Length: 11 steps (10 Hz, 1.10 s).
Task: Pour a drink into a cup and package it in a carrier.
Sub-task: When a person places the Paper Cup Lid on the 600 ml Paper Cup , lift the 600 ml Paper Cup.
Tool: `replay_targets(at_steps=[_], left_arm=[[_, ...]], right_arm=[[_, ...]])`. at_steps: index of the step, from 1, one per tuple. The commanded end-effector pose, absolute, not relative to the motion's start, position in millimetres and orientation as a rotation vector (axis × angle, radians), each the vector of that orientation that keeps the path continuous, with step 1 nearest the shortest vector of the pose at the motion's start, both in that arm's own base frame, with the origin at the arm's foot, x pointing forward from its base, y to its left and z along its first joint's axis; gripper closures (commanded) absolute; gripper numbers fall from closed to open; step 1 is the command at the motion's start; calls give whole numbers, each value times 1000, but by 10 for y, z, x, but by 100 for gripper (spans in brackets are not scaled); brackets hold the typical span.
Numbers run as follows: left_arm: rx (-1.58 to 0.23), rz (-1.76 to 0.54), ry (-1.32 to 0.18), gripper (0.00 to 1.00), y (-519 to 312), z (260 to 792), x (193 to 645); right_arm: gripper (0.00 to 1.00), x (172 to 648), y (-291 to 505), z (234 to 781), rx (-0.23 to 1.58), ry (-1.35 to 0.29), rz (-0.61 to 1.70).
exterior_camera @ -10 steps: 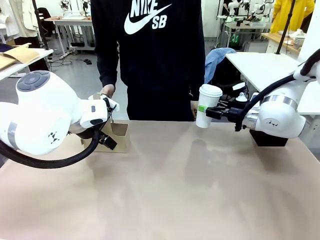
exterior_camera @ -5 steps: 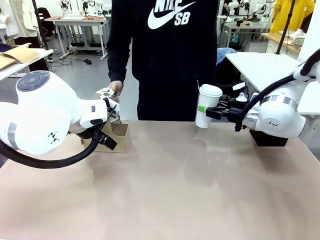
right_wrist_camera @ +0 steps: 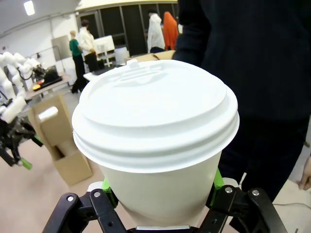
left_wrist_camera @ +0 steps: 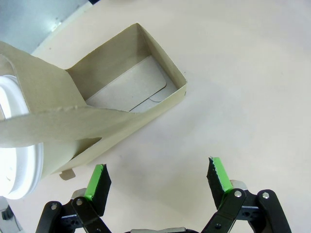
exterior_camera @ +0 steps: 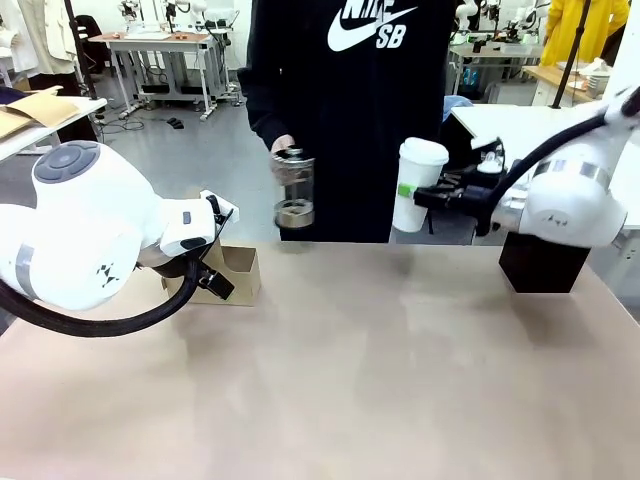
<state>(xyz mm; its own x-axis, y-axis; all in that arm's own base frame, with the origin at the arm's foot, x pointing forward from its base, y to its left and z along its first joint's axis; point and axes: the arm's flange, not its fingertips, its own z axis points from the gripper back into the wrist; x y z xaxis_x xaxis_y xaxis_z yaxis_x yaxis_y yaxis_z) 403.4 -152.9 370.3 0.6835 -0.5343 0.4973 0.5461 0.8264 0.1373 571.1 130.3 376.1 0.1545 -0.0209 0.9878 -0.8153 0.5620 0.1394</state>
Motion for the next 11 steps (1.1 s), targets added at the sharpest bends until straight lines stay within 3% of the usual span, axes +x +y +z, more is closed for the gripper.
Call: replay_targets(at_steps=[1,6,11], left_arm=[[-25,-604,-550,0,-1521,3704,4035],[-25,-604,-550,0,-1521,3704,4035],[-25,-604,-550,0,-1521,3704,4035]], right_arm=[[20,5539,1325,4190,815,-1247,691],[20,4823,1264,5520,873,-1235,730],[20,4298,1135,6150,838,-1292,752]])
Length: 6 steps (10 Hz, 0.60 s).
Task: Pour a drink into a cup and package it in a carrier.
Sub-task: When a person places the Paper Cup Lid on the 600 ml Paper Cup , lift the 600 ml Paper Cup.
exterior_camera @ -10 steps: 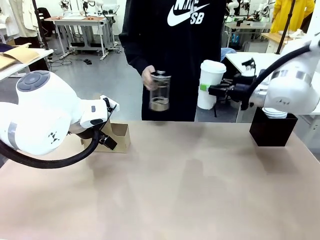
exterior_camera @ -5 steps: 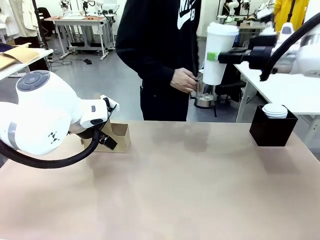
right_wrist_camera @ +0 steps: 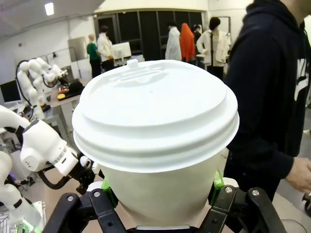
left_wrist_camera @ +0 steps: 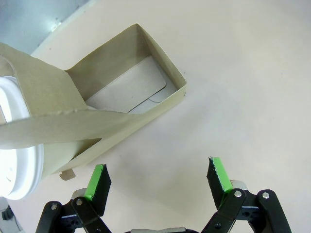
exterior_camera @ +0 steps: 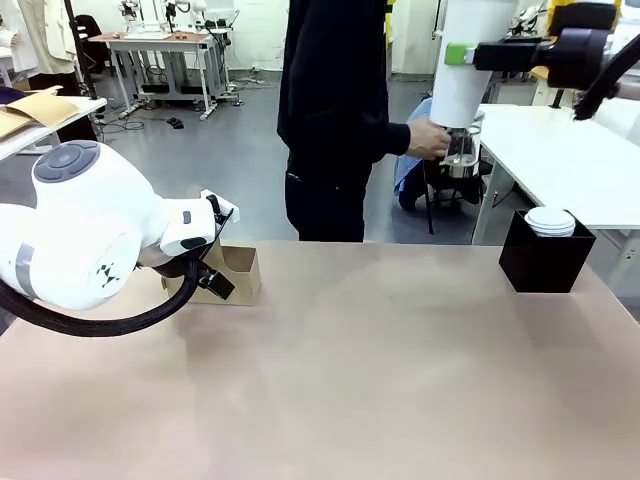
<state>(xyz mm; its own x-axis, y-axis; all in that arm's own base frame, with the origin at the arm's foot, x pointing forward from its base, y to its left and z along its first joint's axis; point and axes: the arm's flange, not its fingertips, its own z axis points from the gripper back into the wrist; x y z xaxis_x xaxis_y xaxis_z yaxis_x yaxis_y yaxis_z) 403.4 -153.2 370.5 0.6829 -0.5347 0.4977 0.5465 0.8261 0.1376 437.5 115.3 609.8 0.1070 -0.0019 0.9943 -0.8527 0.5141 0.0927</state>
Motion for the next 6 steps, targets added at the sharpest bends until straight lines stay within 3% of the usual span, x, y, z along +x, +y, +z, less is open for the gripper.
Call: replay_targets(at_steps=[1,6], left_arm=[[-25,-604,-550,0,-1521,3704,4035],[-25,-604,-550,0,-1521,3704,4035]], right_arm=[[20,4229,1177,6202,828,-1283,778],[20,4310,1152,6152,824,-1322,764]])
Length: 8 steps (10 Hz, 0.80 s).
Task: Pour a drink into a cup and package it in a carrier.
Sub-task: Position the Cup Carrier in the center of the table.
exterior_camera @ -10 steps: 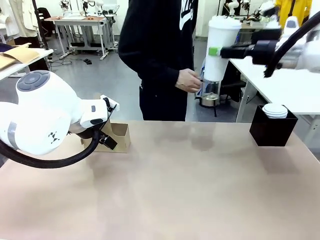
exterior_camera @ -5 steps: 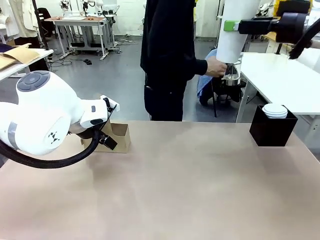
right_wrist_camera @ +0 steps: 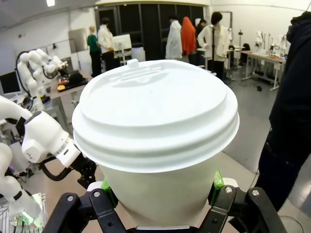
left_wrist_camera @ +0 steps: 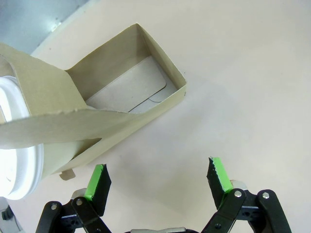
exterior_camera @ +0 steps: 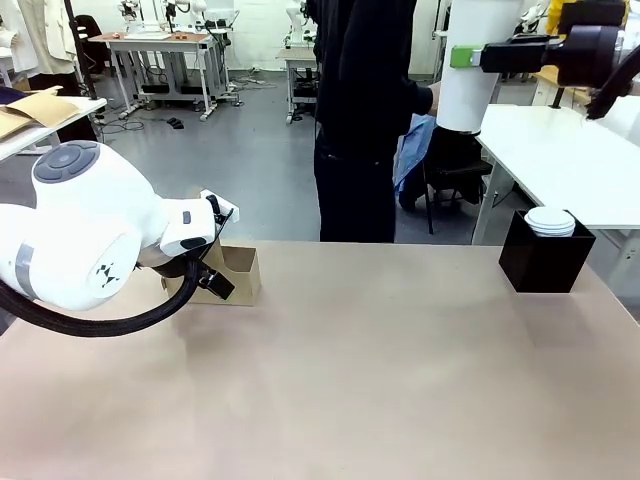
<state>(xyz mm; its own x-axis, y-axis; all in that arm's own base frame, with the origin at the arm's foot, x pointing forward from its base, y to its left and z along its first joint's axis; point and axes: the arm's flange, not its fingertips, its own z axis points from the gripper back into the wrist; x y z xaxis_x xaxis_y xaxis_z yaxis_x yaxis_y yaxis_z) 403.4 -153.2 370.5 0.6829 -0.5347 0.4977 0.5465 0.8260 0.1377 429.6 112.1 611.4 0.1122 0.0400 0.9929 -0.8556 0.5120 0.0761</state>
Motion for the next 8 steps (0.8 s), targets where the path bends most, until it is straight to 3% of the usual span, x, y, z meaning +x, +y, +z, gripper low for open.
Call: replay_targets(at_steps=[1,8], left_arm=[[-25,-604,-550,0,-1521,3704,4035],[-23,-606,-551,0,-1532,3705,4034]], right_arm=[[20,4310,1152,6152,824,-1322,764],[20,4310,1152,6152,824,-1322,764]])
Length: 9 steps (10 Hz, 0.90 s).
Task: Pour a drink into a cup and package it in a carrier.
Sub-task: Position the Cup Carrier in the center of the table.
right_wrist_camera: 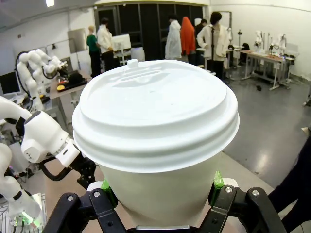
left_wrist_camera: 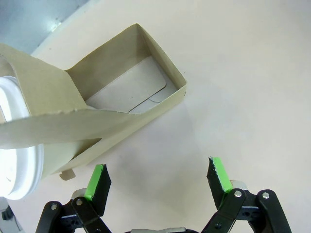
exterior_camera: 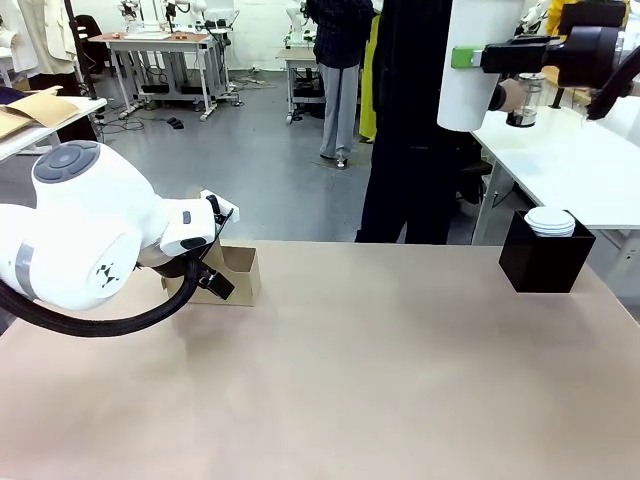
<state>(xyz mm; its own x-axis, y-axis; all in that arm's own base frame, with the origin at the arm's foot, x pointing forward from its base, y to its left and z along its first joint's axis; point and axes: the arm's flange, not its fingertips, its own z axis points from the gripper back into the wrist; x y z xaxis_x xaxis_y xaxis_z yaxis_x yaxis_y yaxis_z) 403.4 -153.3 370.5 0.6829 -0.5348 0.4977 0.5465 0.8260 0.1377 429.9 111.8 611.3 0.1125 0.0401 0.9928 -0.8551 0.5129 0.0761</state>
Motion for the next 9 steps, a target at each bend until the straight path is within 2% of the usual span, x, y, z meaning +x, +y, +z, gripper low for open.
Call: replay_targets(at_steps=[1,6,9], left_arm=[[5,-585,-587,0,-1534,3889,4038],[85,-454,-573,0,-1872,5250,3865],[114,-252,-511,0,-1933,5706,4350]], right_arm=[[20,4310,1152,6152,824,-1322,764],[20,4310,1152,6152,824,-1322,764],[20,4310,1152,6152,824,-1322,764]])
